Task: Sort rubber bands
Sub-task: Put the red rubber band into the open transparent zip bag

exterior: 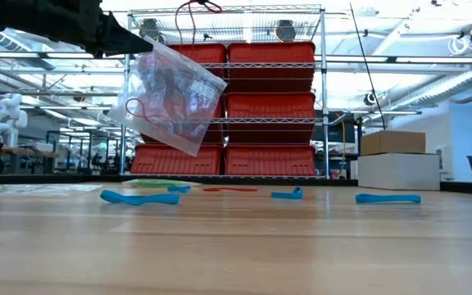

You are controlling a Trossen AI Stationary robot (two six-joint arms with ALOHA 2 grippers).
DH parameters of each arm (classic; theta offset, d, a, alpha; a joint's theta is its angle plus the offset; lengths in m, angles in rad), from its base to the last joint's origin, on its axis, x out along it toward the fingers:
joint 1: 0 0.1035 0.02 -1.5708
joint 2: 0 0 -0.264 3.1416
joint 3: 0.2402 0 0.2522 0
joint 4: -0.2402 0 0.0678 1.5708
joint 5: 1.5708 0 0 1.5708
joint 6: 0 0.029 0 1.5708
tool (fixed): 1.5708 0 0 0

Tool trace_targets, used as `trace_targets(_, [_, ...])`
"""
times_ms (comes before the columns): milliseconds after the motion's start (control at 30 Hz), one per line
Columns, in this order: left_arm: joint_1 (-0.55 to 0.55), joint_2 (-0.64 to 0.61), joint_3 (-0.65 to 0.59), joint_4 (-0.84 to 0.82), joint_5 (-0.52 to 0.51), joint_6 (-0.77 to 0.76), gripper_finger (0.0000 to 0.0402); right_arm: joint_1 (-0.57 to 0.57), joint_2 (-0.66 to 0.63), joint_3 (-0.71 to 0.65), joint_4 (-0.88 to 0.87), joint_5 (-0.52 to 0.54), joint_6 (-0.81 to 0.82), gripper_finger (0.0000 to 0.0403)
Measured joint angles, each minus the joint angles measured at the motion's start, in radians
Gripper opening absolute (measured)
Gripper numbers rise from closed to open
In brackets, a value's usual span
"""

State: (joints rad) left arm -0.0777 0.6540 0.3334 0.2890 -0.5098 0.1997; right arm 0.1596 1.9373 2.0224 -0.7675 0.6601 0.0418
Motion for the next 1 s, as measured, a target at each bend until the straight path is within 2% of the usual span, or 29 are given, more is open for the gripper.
trace_targets(267, [0.0, 0.0, 0.0, 0.0, 0.04, 0.0, 0.0, -0.04, 0.0, 0.0, -0.042, -0.02, -0.003, 0.0])
trace_targets(667, [-0.001, 0.0, 0.0, 0.018, 0.141, -0.002, 0.0, -0.113, 0.031, 0.0, -0.076, -0.286, -0.099, 0.0])
trace_targets(1000, [-0.001, 0.001, 0.0, 0.015, 0.246, -0.004, 0.0, -0.141, 0.049, 0.0, -0.073, -0.398, -0.134, 0.0])
